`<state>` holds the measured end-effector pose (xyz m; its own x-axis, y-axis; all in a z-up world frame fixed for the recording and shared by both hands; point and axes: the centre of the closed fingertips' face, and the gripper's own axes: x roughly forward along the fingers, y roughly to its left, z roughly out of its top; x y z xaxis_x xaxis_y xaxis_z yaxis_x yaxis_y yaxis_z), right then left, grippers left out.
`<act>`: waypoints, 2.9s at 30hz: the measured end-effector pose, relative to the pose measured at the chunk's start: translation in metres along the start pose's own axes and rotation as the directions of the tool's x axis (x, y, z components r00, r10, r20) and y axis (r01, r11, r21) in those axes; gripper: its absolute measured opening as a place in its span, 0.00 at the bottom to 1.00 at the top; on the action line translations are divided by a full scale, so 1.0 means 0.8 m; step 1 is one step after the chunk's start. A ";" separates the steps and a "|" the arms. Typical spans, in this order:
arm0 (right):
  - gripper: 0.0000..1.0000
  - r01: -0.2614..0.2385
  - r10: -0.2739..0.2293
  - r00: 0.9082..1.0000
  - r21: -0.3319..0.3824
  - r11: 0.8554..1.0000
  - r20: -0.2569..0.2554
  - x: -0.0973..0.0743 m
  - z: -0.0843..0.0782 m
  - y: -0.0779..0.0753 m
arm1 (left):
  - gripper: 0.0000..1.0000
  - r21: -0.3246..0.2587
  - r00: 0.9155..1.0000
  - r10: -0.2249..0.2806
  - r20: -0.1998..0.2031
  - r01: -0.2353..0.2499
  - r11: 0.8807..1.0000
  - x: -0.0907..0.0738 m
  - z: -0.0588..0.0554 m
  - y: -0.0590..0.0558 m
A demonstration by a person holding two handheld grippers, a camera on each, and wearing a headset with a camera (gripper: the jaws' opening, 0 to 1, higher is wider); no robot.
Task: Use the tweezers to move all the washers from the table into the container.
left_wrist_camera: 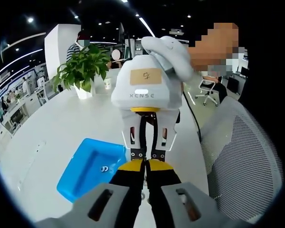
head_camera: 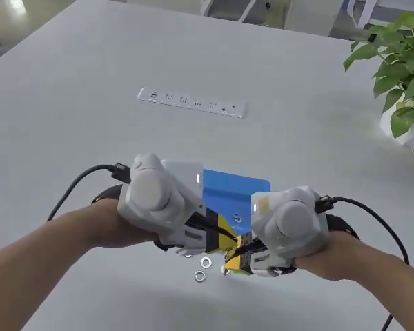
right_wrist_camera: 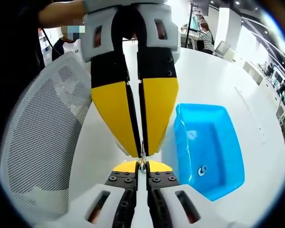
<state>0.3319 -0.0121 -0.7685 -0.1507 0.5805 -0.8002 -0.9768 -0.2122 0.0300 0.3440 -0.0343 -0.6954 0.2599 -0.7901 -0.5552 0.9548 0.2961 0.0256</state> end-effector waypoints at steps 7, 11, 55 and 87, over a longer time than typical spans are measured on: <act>0.06 0.000 0.000 1.000 -0.001 1.000 0.006 0.000 0.000 0.002 | 0.05 0.004 1.000 -0.005 -0.004 0.005 1.000 0.000 -0.001 -0.002; 0.05 -0.001 0.001 1.000 0.001 1.000 0.011 -0.001 0.001 0.002 | 0.07 0.003 1.000 -0.009 -0.003 0.009 1.000 -0.001 0.000 -0.004; 0.06 0.074 -0.068 0.996 -0.098 0.992 0.064 -0.087 0.065 -0.038 | 0.64 -0.250 0.967 0.245 0.064 -0.222 0.943 -0.116 -0.058 0.004; 0.07 0.127 -0.124 0.990 -0.044 0.991 0.062 -0.034 0.020 -0.113 | 0.86 -0.290 0.964 0.262 0.045 -0.238 0.927 -0.126 -0.072 0.004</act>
<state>0.4217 0.0034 -0.7398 -0.0378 0.6501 -0.7589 -0.9804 -0.1710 -0.0976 0.3121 0.0774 -0.6874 0.5070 -0.7086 -0.4908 0.7815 0.6181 -0.0850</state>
